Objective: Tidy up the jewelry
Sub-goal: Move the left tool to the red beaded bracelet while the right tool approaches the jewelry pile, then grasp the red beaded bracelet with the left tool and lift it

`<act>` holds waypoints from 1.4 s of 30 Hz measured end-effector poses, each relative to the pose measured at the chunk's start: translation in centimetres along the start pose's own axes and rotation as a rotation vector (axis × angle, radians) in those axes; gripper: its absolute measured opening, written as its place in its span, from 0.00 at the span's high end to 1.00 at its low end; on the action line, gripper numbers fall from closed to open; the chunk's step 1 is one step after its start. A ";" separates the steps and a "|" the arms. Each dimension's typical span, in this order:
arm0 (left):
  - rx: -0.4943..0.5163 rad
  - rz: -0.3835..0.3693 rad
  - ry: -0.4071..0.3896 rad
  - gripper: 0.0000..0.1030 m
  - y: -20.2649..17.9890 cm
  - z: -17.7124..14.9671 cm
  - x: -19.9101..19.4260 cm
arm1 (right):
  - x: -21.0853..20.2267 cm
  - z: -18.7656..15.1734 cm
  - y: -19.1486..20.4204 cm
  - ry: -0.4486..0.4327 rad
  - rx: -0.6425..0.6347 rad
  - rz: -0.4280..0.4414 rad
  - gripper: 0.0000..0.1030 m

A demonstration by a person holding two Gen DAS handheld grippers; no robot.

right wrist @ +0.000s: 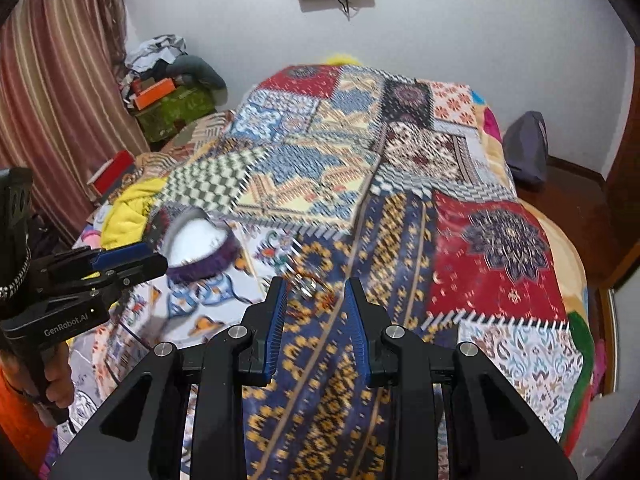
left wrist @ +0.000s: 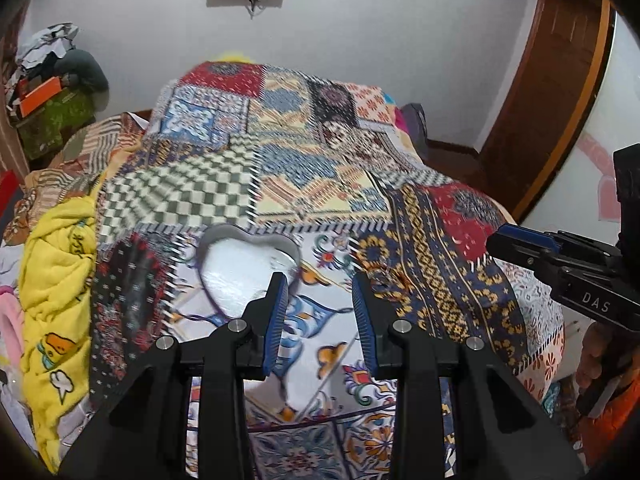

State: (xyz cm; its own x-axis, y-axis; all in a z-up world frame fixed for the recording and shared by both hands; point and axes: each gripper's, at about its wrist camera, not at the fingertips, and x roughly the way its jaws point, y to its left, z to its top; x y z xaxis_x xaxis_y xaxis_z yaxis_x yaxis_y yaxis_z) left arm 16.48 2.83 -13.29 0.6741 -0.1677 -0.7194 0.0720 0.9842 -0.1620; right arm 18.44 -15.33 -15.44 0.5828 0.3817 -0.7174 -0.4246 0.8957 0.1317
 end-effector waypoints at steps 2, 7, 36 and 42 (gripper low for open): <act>0.009 -0.005 0.018 0.69 -0.7 -0.2 0.9 | 0.4 -0.5 -0.5 0.018 0.004 -0.003 0.74; 0.016 -0.021 0.064 0.69 -1.7 -0.7 3.3 | 2.1 -1.6 -1.6 0.075 0.014 -0.002 0.74; 0.055 -0.004 0.202 0.94 -4.0 -0.5 15.0 | 5.4 -2.6 -5.0 0.134 0.078 0.033 0.74; 0.035 -0.023 0.178 0.95 -3.9 -0.3 13.8 | 5.0 -2.6 -5.1 0.130 0.088 0.038 0.74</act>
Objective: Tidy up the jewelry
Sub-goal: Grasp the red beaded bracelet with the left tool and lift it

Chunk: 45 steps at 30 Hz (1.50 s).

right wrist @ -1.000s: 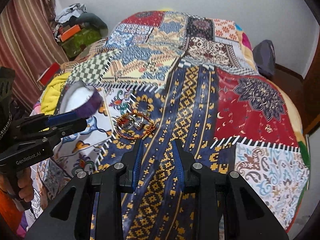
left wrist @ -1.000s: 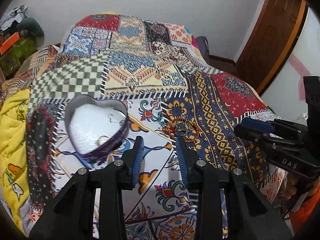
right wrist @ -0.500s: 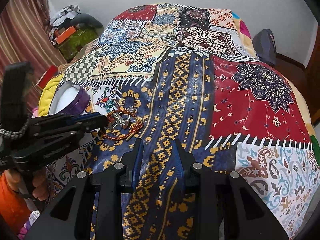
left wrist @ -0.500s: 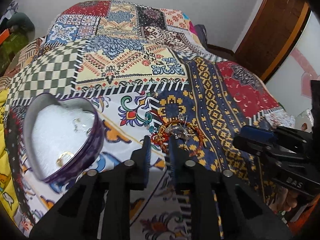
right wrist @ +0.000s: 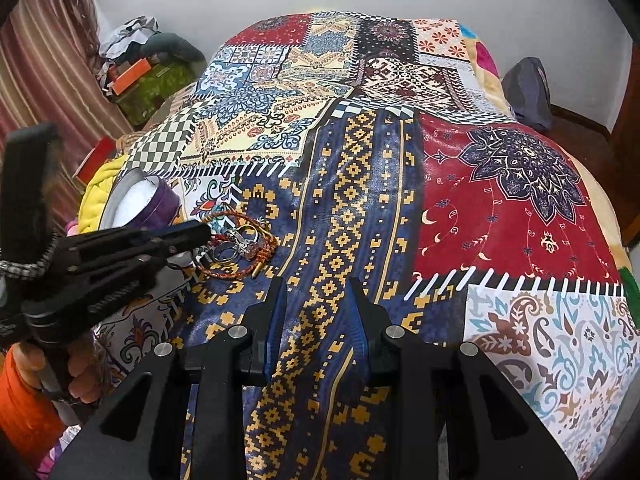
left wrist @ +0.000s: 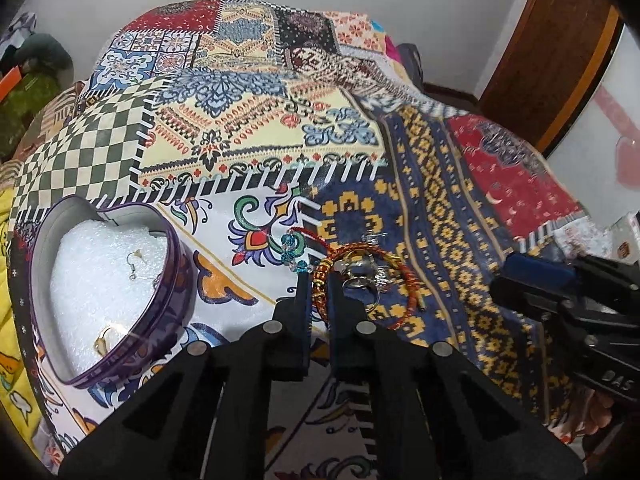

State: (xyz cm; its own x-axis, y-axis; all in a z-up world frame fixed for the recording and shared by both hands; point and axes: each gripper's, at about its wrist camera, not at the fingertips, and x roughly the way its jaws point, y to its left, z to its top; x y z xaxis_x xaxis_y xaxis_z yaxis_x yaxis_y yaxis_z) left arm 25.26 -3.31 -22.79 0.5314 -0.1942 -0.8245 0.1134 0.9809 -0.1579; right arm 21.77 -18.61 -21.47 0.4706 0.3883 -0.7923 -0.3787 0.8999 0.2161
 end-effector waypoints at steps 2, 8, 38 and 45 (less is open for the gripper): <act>-0.002 -0.002 -0.022 0.95 0.0 0.1 -1.0 | -0.1 0.0 0.1 -0.001 -0.001 0.000 0.74; 0.009 -0.006 -0.108 0.95 -0.2 0.6 -4.8 | -0.3 0.3 1.3 -0.008 -0.018 0.010 0.74; -0.120 0.029 -0.021 0.95 8.2 -7.0 -7.0 | 4.0 1.5 8.0 0.076 -0.133 0.102 0.74; -0.059 0.050 -0.016 0.94 7.9 -6.8 -7.2 | 4.3 1.6 8.5 0.077 -0.137 0.103 0.74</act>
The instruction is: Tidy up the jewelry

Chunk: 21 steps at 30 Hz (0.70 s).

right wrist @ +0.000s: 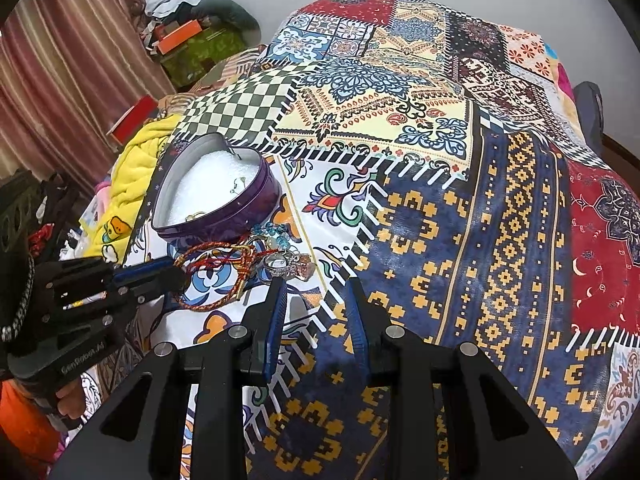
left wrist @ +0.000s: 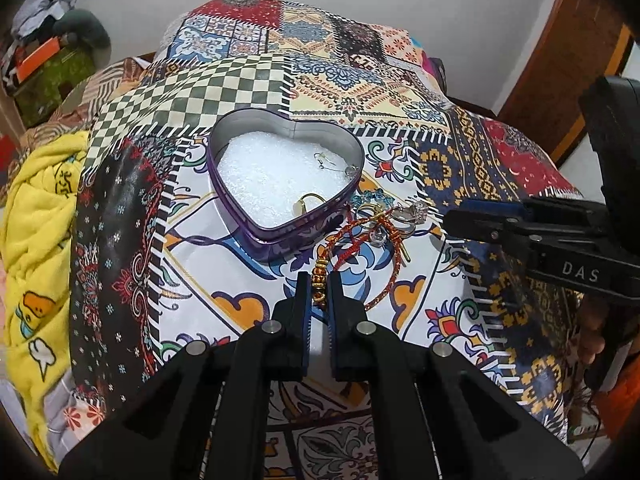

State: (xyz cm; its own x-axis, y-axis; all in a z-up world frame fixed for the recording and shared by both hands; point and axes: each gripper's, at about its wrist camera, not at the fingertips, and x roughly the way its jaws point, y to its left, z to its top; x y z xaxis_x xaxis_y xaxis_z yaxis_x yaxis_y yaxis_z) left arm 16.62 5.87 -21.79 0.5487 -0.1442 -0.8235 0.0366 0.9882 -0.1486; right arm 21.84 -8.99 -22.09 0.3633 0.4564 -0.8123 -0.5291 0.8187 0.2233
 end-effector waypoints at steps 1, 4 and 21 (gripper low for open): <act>0.000 0.002 0.000 0.93 0.0 0.3 0.1 | 0.0 -0.1 0.0 0.000 0.001 0.000 0.74; -0.021 -0.011 0.006 0.91 0.5 1.0 0.4 | -0.1 -0.2 0.0 0.000 0.003 0.001 0.74; -0.013 -0.072 -0.034 0.95 -1.1 3.0 1.0 | -1.2 -0.6 -1.0 -0.016 0.019 -0.017 0.74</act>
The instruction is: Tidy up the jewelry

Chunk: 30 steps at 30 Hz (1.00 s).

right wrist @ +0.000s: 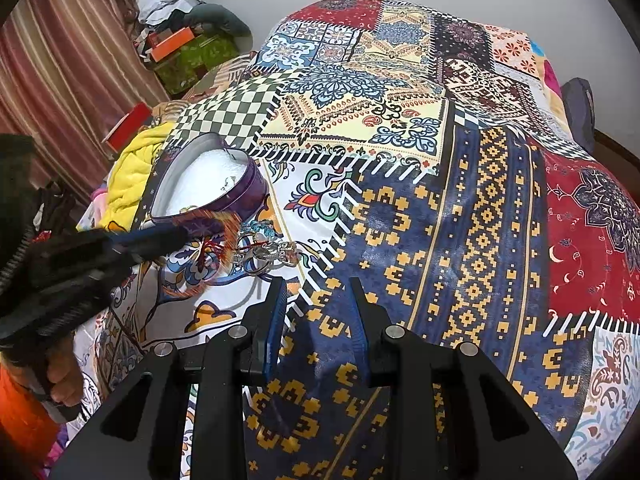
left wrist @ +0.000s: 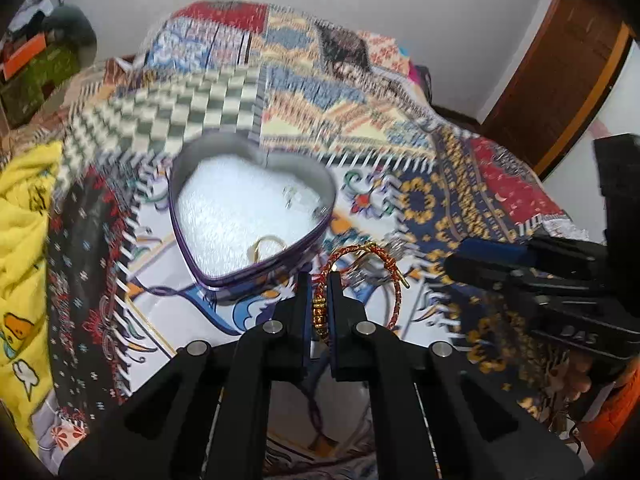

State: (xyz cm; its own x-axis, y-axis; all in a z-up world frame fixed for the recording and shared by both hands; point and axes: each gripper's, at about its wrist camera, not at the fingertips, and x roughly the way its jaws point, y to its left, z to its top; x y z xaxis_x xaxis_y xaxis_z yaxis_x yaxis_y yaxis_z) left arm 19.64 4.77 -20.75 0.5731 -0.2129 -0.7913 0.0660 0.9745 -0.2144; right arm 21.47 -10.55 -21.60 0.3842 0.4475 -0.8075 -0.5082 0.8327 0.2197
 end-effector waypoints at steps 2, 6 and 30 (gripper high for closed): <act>0.010 0.006 -0.042 0.95 -0.5 0.3 -1.3 | 0.1 0.1 0.2 0.002 -0.005 0.000 0.74; 0.022 0.030 -0.118 0.95 -0.8 1.1 -3.8 | 0.6 0.6 0.9 0.005 -0.029 -0.007 0.74; -0.068 0.095 -0.162 0.95 3.4 1.0 -4.3 | 3.3 1.6 1.1 0.027 -0.008 0.039 0.87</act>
State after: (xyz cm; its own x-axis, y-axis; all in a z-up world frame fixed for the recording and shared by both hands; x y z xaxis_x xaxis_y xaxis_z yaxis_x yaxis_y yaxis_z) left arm 18.20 9.11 -17.54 0.6987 -0.1002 -0.7083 -0.0472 0.9815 -0.1854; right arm 23.33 -7.63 -23.13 0.3433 0.4709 -0.8126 -0.5284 0.8122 0.2474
